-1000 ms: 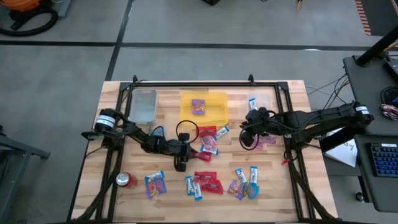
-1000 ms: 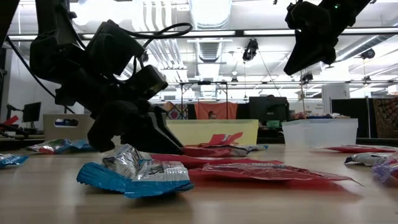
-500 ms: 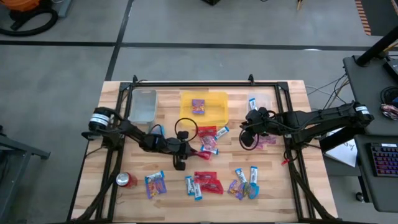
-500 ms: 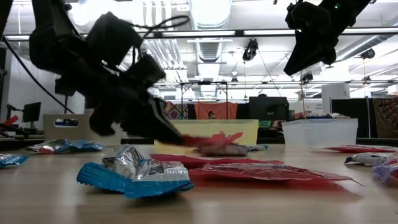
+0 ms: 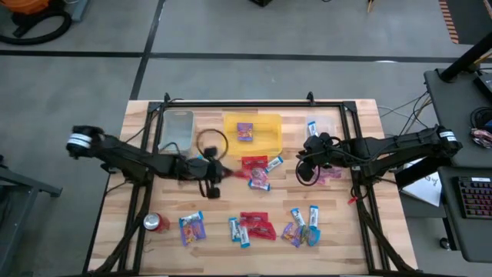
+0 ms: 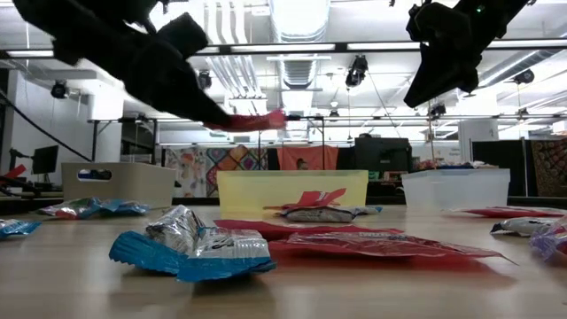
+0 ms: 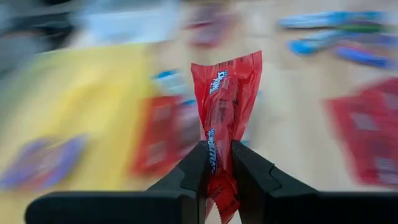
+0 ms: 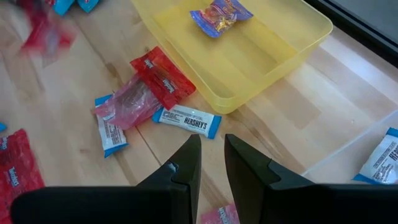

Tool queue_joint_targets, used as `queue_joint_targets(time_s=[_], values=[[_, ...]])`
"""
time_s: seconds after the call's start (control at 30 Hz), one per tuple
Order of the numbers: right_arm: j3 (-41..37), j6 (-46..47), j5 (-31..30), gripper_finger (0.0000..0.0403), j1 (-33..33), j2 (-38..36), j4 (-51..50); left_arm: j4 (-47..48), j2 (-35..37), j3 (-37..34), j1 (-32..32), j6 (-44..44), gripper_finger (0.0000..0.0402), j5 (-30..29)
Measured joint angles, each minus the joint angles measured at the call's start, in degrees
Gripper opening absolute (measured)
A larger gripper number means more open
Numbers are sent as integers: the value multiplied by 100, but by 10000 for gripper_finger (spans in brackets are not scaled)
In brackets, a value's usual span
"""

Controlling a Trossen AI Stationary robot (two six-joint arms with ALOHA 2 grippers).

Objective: Sort candy
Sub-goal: Put the red gummy into the gray bin

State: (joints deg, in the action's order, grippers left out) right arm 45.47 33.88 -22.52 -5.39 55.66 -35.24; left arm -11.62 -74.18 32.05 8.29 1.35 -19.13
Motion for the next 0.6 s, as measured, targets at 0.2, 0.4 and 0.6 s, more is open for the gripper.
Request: queue_joint_targets(time_s=[0.2,0.4,0.6], values=[[-25,0,-4,66,1,0,18,2442,1359,0,-307,1899,41,-2794],[-28,1,-10,66,1,0,27,4774,2398,0,-856,4304,41,-3692],[-59,1,-13,66,0,0,88,5478,2581,0,-1611,4870,40,-3451]])
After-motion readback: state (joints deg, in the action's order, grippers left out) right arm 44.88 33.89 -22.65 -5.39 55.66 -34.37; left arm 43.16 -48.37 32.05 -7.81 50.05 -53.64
